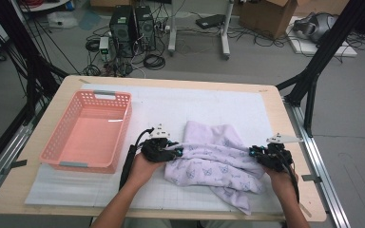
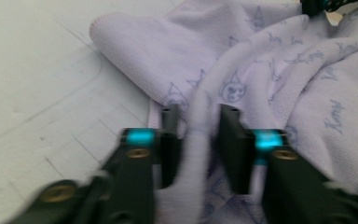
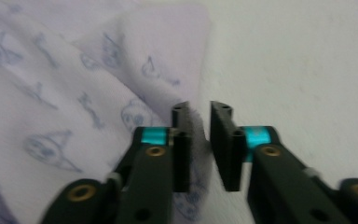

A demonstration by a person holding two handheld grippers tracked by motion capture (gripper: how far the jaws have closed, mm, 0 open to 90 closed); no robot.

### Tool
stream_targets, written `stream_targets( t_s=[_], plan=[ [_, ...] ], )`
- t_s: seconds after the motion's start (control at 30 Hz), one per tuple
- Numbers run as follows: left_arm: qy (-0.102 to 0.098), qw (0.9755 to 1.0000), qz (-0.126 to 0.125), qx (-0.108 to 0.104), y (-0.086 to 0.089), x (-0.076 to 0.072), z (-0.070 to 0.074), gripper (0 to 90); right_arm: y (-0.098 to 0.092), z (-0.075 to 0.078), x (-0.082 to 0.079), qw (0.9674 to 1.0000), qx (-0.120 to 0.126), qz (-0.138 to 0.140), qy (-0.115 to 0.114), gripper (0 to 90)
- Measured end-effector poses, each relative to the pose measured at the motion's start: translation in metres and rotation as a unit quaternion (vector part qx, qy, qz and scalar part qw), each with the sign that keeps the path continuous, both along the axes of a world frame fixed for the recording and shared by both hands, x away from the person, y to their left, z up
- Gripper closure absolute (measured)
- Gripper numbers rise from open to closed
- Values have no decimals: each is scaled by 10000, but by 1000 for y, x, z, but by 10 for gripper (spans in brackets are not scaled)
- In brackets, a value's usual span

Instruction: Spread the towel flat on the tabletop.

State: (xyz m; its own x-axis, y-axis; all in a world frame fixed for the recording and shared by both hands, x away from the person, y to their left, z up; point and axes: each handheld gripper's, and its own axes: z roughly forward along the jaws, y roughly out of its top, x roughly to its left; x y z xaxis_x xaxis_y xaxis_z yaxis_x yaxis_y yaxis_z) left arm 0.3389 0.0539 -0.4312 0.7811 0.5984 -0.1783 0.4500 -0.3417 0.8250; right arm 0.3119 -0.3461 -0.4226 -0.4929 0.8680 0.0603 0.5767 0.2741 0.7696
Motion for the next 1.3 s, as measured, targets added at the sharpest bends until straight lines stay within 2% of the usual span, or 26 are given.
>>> stream_targets(
  t_s=[0.03, 0.1, 0.13, 0.17, 0.27, 0.37, 0.4, 0.47, 0.5, 0.53, 0.57, 0.63, 0.67, 0.73, 0.8, 0.83, 0.9, 0.93, 0.97, 1.07, 1.1, 1.13, 1.17, 1.23, 1.27, 1.3],
  plan=[
    [-16, 9998, 131, -167, 5, 2, 1, 498, 4, 6, 8, 9999, 81, 40, -109, 653],
    [-12, 9990, 244, -379, 13, 7, 1, 489, 9, 12, 20, 9997, 92, 4, -207, 598],
    [-12, 9990, 244, -379, 13, 7, 1, 482, 12, 14, 27, 9997, 109, -19, -237, 592],
    [66, 9975, 368, -598, 20, 10, 2, 481, 14, 14, 34, 9997, 112, -24, -209, 585],
    [90, 9957, 494, -779, 27, 14, 2, 482, 23, 5, 59, 9999, -47, -63, 72, 575],
    [126, 9958, 586, -690, 31, 16, 2, 489, 27, -11, 71, 9987, -49, -7, 503, 556],
    [141, 9960, 598, -653, 32, 16, 2, 501, 28, -14, 72, 9980, 2, 67, 636, 588],
    [155, 9960, 628, -610, 32, 16, 2, 519, 32, -17, 70, 9974, 31, 347, 632, 800],
    [180, 9962, 664, -535, 33, 15, 3, 534, 33, -16, 69, 9968, 7, 503, 628, 867],
    [151, 9959, 710, -538, 32, 15, 3, 554, 33, -13, 67, 9967, -101, 554, 579, 873],
    [110, 9958, 733, -542, 32, 14, 5, 573, 31, -9, 65, 9976, -178, 511, 427, 876],
    [48, 9958, 744, -533, 30, 14, 7, 631, 22, 3, 58, 9997, -159, 173, 12, 882],
    [25, 9957, 747, -543, 29, 15, 7, 654, 16, 8, 54, 9996, -216, 29, -191, 883],
    [21, 9959, 744, -513, 26, 18, 7, 666, 8, 17, 48, 9969, -542, -255, -506, 883],
    [9, 9954, 769, -571, 24, 23, 7, 669, 1, 19, 46, 9941, -715, -511, -628, 882],
    [-7, 9955, 767, -556, 23, 26, 7, 669, -3, 19, 45, 9942, -697, -565, -594, 882],
    [-114, 9937, 887, -673, 22, 31, 5, 668, -7, 15, 45, 9954, -644, -531, -478, 875],
    [-47, 9932, 923, -715, 21, 35, 3, 668, -7, 13, 44, 9957, -613, -507, -476, 868],
    [45, 9935, 940, -639, 19, 40, 0, 660, -8, 12, 42, 9959, -576, -483, -511, 843],
    [92, 9943, 898, -570, 13, 46, -4, 652, -11, 11, 37, 9969, -364, -503, -493, 722],
    [92, 9950, 853, -504, 5, 53, -6, 651, -12, 11, 36, 9971, -309, -497, -488, 710],
    [35, 9947, 878, -542, 3, 55, -6, 650, -13, 12, 35, 9973, -278, -468, -489, 702],
    [87, 9951, 855, -492, -1, 60, -6, 649, -14, 11, 35, 9976, -241, -450, -471, 693],
    [62, 9951, 876, -448, -6, 62, -7, 648, -15, 11, 33, 9978, -243, -410, -469, 691],
    [114, 9959, 814, -369, -14, 68, -9, 644, -15, 11, 32, 9979, -199, -392, -468, 690],
    [108, 9960, 786, -410, -17, 69, -11, 641, -16, 11, 31, 9980, -165, -401, -469, 686]
  ],
)
